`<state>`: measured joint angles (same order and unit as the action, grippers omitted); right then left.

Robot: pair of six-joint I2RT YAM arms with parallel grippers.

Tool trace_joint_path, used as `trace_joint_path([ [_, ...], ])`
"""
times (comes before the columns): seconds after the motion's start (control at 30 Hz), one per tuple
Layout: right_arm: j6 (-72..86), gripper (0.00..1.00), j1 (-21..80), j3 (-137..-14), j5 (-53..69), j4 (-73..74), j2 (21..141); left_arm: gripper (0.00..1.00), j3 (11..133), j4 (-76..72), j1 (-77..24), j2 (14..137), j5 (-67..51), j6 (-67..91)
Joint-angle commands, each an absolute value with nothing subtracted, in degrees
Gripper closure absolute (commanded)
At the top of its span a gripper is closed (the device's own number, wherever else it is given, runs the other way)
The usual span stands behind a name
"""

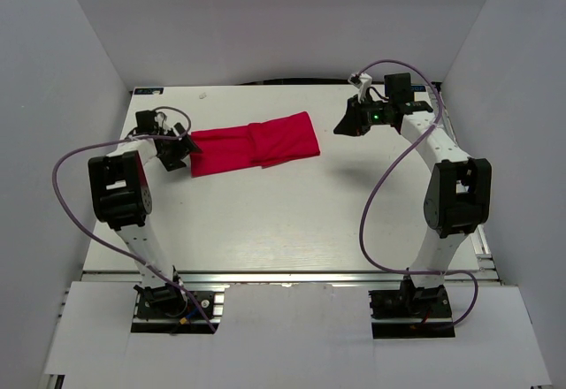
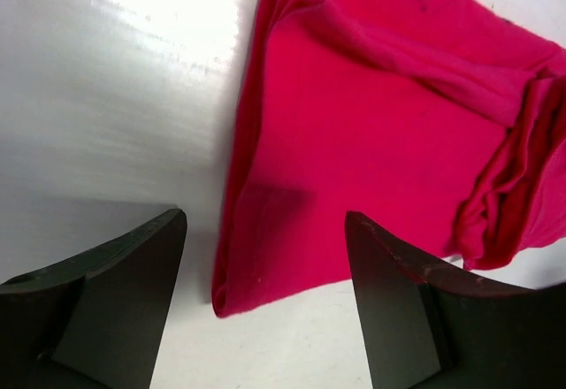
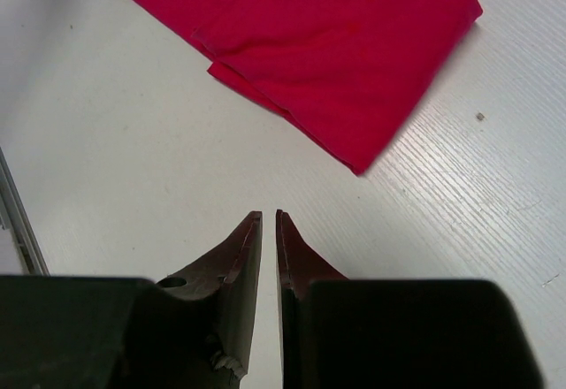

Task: Fold and stack the t-shirts
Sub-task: Grab one side of the 2/3 rectangular tshirt with left arm

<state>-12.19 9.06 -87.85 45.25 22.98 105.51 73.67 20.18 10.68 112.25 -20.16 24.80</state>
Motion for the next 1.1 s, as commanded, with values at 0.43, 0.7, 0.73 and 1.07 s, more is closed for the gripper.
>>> trace_joint_path([
  [0.43,-10.3,0.82,8.7,-88.2,47.2,21.4,104.9,0.22,81.2,22.3,7.2,120.4,-19.3,20.3],
  [0.7,-10.0,0.82,8.1,-88.0,47.4,21.4,104.9,0.34,80.4,22.2,6.0,121.8,-21.0,20.9],
  [0.73,-9.9,0.82,8.1,-88.0,47.5,21.3,104.9,0.36,80.2,22.1,5.8,121.9,-21.6,20.8],
  [1.07,-9.5,0.82,7.6,-87.6,47.6,21.0,104.9,0.70,79.6,20.9,5.4,120.6,-21.7,21.8],
])
